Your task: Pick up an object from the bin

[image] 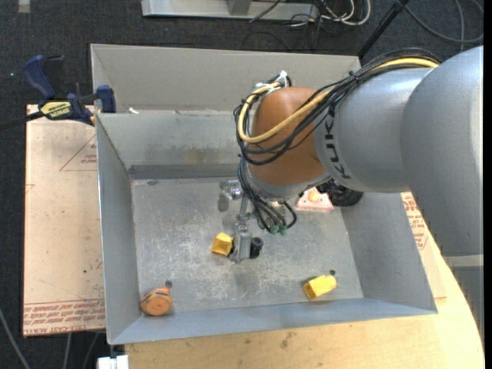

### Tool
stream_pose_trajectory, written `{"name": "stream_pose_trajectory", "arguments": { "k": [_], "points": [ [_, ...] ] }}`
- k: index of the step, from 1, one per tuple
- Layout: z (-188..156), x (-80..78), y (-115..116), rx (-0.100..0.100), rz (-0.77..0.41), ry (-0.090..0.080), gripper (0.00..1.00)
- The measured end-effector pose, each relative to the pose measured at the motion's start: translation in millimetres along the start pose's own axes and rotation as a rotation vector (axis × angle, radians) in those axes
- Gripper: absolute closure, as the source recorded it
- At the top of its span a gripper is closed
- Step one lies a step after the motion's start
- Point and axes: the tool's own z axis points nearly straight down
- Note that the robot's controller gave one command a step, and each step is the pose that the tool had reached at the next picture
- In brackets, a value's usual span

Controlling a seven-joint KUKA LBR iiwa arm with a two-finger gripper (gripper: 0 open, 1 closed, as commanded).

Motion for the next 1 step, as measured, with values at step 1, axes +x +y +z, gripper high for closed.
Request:
{"name": "stream_pose_trajectory", "arguments": {
  "k": [1],
  "points": [
    [29.2, -13.0, -11.0, 0.003, 0.004, 0.011, 0.00]
  ]
}}
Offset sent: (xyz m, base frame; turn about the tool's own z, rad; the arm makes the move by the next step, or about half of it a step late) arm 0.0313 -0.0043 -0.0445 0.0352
